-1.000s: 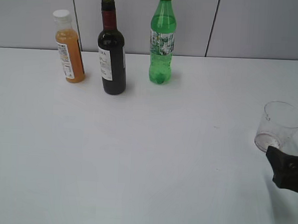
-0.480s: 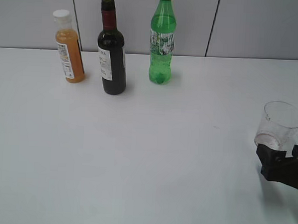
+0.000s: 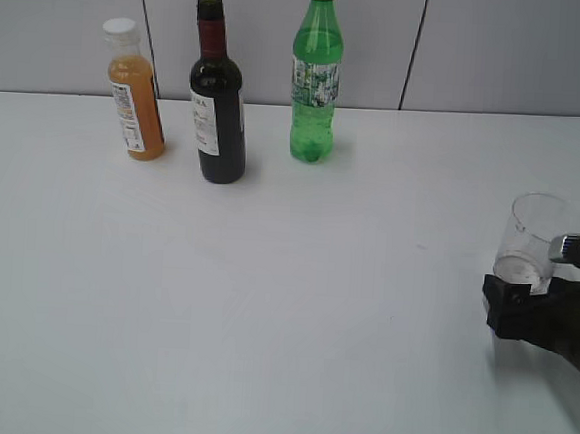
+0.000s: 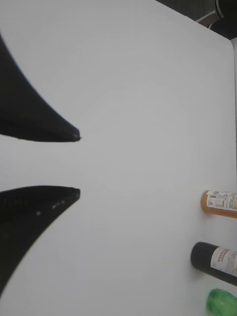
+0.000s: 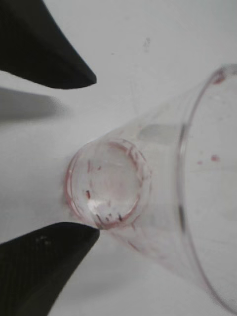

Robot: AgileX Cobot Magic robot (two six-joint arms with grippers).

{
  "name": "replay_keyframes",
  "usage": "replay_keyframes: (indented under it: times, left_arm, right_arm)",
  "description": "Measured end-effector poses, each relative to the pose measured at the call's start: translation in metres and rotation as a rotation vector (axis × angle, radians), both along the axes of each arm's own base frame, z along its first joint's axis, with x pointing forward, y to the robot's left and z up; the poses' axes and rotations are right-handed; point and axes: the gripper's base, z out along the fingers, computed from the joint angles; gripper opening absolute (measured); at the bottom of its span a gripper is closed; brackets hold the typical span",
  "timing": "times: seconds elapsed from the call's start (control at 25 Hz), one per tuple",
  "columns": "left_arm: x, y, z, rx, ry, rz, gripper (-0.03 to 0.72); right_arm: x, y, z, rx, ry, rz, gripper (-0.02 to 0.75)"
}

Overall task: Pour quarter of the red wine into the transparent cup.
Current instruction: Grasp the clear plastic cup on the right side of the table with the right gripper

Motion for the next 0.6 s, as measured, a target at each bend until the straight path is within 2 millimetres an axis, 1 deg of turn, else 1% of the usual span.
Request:
replay_keyframes:
  times: [0.24,0.48,0.6]
  left_arm:
    - [0.0,0.0,0.0,0.0,0.0,0.0,0.24]
    - [0.0,0.0,0.0,0.0,0.0,0.0,0.24]
    - [0.0,0.0,0.0,0.0,0.0,0.0,0.24]
  right_arm:
    - [0.012,0.001,-0.008,-0.021,-0.004,-0.002,0.671]
    - [0.018,-0.001,-0.009,-0.047,-0.018,-0.036,0.669]
    - [0.025,0.0,-0.012,-0.054,-0.026,-0.031,0.669]
